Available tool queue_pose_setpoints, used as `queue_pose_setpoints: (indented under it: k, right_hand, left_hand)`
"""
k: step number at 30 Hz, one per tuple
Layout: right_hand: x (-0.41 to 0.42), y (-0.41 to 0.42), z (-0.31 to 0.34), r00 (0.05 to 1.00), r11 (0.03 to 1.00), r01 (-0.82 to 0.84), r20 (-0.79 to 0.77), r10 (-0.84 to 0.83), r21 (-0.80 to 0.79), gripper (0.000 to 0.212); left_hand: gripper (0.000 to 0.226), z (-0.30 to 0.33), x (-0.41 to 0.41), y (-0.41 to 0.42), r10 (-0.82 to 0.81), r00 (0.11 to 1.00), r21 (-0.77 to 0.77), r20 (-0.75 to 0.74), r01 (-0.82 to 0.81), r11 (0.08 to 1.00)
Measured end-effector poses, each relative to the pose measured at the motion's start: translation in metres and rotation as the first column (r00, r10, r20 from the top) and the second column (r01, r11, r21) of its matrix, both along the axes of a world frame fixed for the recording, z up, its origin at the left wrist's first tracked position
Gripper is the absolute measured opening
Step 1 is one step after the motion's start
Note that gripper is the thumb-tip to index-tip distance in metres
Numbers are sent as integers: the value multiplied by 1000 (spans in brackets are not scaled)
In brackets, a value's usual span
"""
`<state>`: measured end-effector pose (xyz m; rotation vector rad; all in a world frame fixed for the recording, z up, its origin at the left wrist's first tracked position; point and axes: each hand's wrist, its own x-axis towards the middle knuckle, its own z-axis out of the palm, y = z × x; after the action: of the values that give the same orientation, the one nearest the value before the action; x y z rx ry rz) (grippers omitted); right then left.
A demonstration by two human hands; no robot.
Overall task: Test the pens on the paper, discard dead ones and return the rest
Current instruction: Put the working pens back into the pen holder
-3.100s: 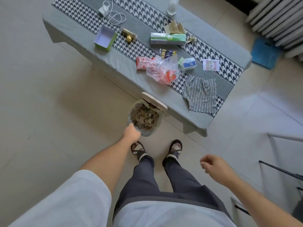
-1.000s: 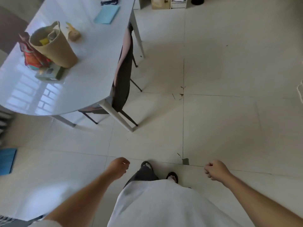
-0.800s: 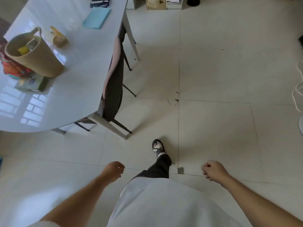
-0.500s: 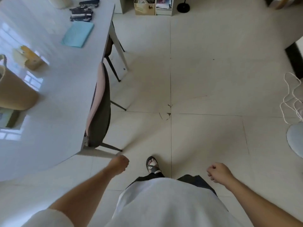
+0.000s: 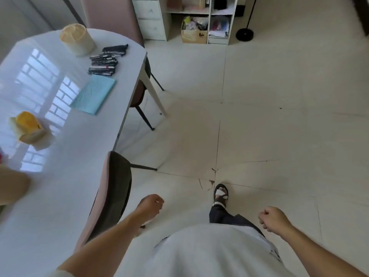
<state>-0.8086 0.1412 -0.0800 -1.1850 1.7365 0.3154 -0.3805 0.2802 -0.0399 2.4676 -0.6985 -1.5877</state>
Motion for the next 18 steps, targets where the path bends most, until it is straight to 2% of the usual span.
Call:
queue_pose_setpoints:
  k: [3,8,13,18]
  right_hand:
    - [23,-94,9,995,995,-99,2,99,8,21]
    - [108,-249,27,962,961,-267,43,271,-68,19]
    - [214,-345,28,918,920,-371,97,384,-128,17]
    - [288,-404,22,885,883,-462,21,465,-86,16]
  left_hand:
    - [18,1,11,-23,136,990,92,29,-138,986]
    - [13,4,33,-74,266,961,88,72,-271,958]
    - [15,-8,85,-148,313,948,55,54,-316,947]
    - [17,-23,160,-231,296,955,15,37,-296,955]
